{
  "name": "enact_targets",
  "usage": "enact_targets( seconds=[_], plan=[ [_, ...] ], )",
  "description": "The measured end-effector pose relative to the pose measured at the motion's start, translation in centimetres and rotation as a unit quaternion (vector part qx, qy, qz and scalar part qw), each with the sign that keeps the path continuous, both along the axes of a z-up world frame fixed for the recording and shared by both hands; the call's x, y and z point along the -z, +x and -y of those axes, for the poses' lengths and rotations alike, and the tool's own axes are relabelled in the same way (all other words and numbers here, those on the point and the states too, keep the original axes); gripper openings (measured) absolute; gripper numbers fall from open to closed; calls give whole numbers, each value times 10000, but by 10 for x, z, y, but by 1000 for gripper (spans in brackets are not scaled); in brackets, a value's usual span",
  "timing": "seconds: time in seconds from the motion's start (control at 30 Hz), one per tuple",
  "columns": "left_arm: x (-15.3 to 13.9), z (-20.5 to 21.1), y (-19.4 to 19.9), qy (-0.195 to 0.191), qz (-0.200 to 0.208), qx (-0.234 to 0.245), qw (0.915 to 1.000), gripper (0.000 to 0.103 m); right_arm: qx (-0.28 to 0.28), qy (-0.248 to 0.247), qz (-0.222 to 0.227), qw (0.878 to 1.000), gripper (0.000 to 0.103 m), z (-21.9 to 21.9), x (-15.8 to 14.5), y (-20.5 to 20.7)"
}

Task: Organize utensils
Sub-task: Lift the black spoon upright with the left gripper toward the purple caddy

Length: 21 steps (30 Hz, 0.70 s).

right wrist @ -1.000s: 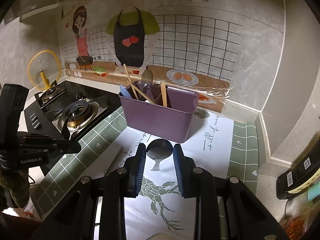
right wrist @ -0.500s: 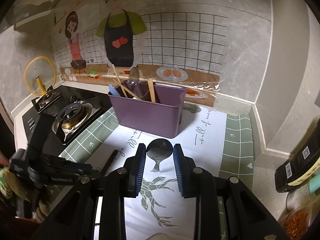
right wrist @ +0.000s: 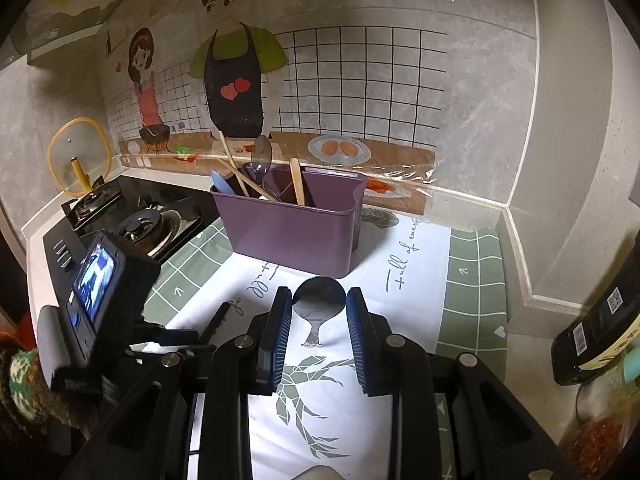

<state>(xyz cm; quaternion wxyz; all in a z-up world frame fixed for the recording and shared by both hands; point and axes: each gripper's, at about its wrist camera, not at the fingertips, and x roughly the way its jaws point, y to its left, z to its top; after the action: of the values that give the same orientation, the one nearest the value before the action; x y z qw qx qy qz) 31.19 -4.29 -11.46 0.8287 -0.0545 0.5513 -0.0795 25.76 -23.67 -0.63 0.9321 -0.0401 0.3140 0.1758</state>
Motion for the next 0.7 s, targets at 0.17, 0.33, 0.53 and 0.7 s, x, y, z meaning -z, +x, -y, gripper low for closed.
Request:
enact_targets(
  seconds=[0.17, 0.33, 0.53, 0.7],
  plan=[
    [-14, -32, -15, -701, 270, -115, 9971, 12, -76, 189, -32, 9998, 26, -2, -9, -3],
    [-50, -54, -34, -1023, 1009, -144, 9895, 12, -29, 205, -73, 9998, 26, -5, -13, -4],
    [-132, -72, -20, -1429, 2202, -219, 9647, 12, 70, 576, 205, 9981, 26, -4, -39, -3],
    [-232, -69, 26, -1586, 3765, -365, 9120, 12, -8, 540, 1053, 9930, 26, -11, -123, 10]
  ],
)
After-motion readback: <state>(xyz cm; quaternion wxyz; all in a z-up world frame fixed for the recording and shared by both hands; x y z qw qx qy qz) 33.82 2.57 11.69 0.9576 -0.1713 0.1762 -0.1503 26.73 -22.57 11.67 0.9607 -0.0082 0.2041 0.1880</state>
